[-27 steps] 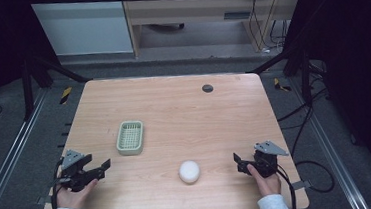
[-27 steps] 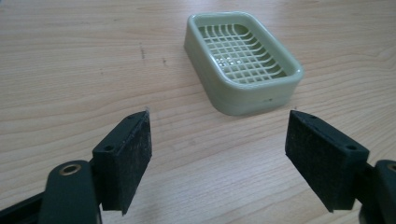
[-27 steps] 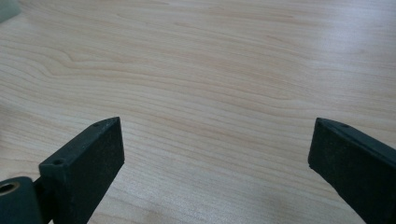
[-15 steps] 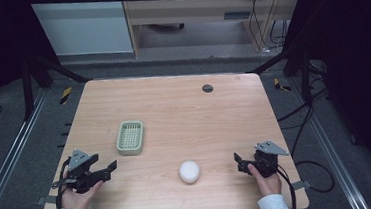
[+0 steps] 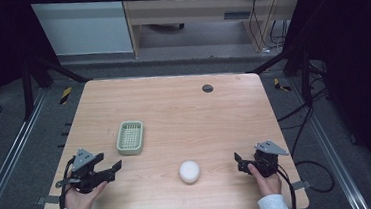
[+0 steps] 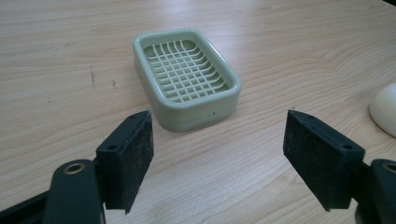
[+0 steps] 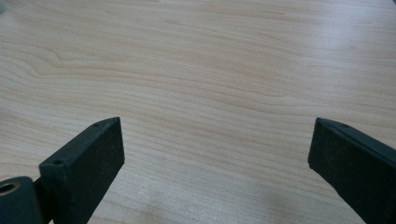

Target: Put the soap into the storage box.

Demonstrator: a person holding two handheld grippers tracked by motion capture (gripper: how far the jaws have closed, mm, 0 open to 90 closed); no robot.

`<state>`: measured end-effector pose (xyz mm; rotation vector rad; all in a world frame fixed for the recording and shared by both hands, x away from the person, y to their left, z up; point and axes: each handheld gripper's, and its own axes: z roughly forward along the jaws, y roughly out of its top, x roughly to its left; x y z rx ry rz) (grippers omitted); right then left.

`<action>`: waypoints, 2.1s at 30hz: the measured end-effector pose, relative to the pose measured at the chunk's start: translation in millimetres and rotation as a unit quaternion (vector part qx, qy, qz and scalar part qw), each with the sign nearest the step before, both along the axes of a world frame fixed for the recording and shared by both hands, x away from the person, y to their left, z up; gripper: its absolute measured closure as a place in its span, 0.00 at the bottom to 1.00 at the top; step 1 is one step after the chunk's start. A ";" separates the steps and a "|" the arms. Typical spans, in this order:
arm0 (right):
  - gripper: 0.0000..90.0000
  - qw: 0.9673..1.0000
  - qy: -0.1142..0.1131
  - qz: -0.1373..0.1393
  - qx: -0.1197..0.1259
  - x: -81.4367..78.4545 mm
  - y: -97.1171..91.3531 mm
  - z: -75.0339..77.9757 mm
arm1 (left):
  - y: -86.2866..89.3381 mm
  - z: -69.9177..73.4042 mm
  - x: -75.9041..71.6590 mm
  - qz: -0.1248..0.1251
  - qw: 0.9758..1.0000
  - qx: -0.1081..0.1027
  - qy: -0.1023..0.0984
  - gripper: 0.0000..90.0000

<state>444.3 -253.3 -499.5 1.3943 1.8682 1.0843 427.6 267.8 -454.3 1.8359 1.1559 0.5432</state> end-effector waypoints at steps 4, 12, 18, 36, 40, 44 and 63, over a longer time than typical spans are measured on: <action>0.04 1.000 0.000 -0.003 0.000 0.6 -0.7 -0.1 | -3.3 3.6 1.1 -0.005 1.000 -0.009 0.001 0.28; 0.04 1.000 -0.001 -0.007 0.006 2.1 -2.2 0.1 | -15.8 12.8 0.4 -0.025 1.000 -0.008 -0.010 0.28; 0.04 1.000 0.001 -0.005 0.004 1.9 -0.8 0.2 | -28.0 15.5 -0.5 -0.041 0.999 0.000 -0.015 0.28; 0.04 1.000 0.005 -0.003 0.001 2.3 0.3 -0.4 | -58.7 18.2 -1.0 -0.085 0.996 0.018 -0.009 0.27; 0.04 1.000 0.006 -0.003 0.001 2.3 0.6 -0.4 | -64.1 19.1 -0.7 -0.092 0.996 0.020 -0.009 0.27; 0.04 1.000 0.005 -0.004 -0.001 2.8 0.6 -0.9 | -70.1 18.8 0.4 -0.098 0.995 0.022 -0.006 0.26; 0.04 1.000 0.007 -0.003 0.001 3.1 0.9 -1.1 | -88.9 21.7 2.2 -0.120 0.992 0.030 -0.007 0.26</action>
